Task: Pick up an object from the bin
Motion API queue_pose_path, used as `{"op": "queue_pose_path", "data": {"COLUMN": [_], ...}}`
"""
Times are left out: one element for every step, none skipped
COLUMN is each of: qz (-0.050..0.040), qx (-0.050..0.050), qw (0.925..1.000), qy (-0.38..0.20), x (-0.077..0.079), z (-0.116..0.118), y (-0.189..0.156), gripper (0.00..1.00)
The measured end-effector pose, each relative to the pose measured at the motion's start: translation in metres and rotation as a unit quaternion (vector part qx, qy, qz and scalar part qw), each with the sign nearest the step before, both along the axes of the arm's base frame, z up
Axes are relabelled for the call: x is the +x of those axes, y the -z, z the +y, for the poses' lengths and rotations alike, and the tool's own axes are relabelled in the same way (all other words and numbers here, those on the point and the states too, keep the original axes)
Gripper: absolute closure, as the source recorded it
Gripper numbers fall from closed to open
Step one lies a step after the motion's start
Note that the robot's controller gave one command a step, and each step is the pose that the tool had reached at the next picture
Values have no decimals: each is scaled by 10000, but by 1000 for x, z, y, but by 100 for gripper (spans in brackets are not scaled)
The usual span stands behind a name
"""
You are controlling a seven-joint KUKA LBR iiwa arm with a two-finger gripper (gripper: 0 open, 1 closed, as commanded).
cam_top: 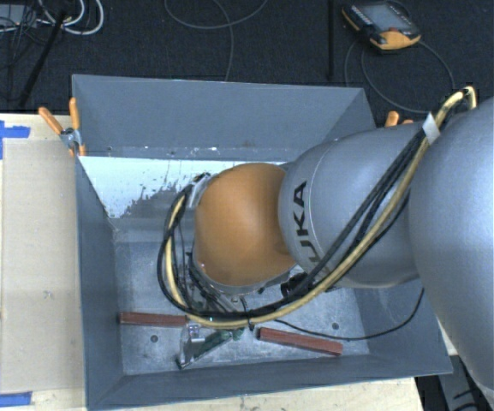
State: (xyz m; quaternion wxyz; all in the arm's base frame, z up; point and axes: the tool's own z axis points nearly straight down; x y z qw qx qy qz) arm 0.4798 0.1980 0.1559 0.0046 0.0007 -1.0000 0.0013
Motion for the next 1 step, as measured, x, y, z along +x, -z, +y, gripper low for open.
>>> {"op": "queue_pose_path", "data": {"qz": [-33], "qx": [10], "qw": [10000], "qy": [20], "x": [2], "z": [-1], "y": [-4], "gripper": [0]}}
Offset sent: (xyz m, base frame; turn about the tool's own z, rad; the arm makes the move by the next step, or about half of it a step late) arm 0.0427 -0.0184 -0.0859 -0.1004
